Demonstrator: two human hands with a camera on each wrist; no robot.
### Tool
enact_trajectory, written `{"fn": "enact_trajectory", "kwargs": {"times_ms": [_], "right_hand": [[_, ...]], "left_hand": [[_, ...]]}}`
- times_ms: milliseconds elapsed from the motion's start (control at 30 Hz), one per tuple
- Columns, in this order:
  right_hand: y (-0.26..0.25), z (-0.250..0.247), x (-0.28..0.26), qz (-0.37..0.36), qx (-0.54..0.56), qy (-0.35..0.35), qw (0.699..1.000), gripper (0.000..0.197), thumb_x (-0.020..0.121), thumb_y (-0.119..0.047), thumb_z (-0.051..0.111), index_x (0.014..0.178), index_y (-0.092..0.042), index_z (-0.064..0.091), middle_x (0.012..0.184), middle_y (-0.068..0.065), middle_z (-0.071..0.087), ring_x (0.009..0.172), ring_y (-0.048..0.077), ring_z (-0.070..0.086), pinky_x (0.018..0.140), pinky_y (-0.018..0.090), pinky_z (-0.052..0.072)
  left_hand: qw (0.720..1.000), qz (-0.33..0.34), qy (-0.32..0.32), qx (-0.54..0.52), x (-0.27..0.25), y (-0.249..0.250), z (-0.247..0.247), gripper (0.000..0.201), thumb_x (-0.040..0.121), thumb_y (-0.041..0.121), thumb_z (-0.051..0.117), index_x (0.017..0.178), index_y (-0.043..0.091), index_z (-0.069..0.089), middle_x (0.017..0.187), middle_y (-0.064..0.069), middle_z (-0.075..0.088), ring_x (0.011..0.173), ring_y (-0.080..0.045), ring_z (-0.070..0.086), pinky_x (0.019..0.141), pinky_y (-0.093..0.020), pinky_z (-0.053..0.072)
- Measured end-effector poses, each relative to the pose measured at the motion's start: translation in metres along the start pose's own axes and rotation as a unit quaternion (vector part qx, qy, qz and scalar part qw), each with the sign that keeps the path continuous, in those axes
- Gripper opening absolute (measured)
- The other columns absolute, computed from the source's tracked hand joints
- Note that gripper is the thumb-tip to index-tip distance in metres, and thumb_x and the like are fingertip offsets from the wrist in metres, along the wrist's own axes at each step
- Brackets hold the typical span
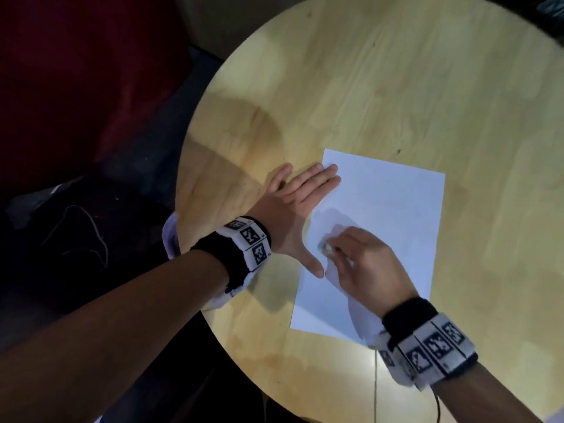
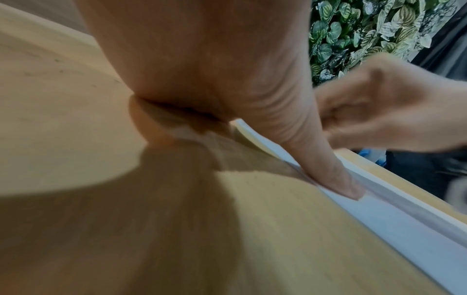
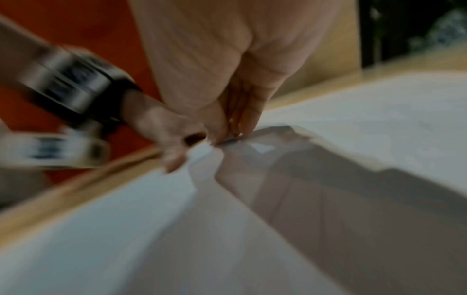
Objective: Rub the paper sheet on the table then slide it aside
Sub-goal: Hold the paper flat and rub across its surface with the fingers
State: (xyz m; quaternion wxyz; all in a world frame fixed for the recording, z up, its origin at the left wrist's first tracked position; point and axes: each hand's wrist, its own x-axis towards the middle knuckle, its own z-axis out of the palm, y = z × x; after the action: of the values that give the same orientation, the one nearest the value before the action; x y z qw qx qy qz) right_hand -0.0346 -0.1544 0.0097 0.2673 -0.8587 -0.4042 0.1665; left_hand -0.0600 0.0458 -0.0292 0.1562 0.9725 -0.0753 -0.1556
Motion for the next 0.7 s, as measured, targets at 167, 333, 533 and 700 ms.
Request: {"fn": "enact_trajectory", "kwargs": {"times_ms": [167,333,533,700], "right_hand": [[0.029,-0.002,0.061,0.065,-0.038,0.116,0.99,0.011,0.086,-0.005,0.063,0.076,-0.007,0.065,0.073,0.008,0.058,0.067,0.028,0.057,0.06,0.036,0.047],[-0.008,0.006,-0.017,0.021,0.015,0.01,1.0,0.014,0.09,-0.01,0.055,0.088,-0.012,0.068,0.085,0.004,0.061,0.078,0.024,0.06,0.064,0.039,0.051],[0.028,-0.004,0.06,0.058,-0.044,0.091,0.993,0.009,0.084,-0.003,0.062,0.079,-0.007,0.068,0.075,0.009,0.059,0.068,0.03,0.057,0.056,0.04,0.051],[-0.005,0.007,-0.017,0.037,0.003,0.017,0.999,0.013,0.083,-0.001,0.06,0.084,-0.012,0.066,0.084,0.004,0.061,0.077,0.026,0.06,0.061,0.039,0.051]], "left_hand": [[1.0,0.011,0.008,-0.006,-0.001,-0.001,0.0,0.16,0.036,0.104,0.057,0.164,0.018,0.013,0.172,0.005,0.002,0.157,-0.013,-0.001,0.123,-0.052,-0.005],[1.0,0.004,0.01,-0.003,-0.001,-0.002,0.002,0.16,0.034,0.105,0.053,0.164,0.019,0.013,0.171,0.005,0.003,0.157,-0.013,-0.001,0.123,-0.053,-0.004],[1.0,-0.001,-0.007,0.0,0.0,0.001,0.0,0.16,0.036,0.104,0.056,0.164,0.019,0.009,0.171,0.006,-0.002,0.157,-0.012,-0.005,0.123,-0.051,-0.007],[1.0,-0.001,-0.002,-0.002,0.0,0.001,0.0,0.161,0.034,0.104,0.054,0.164,0.02,0.011,0.171,0.006,-0.001,0.157,-0.011,-0.004,0.123,-0.051,-0.006]]}}
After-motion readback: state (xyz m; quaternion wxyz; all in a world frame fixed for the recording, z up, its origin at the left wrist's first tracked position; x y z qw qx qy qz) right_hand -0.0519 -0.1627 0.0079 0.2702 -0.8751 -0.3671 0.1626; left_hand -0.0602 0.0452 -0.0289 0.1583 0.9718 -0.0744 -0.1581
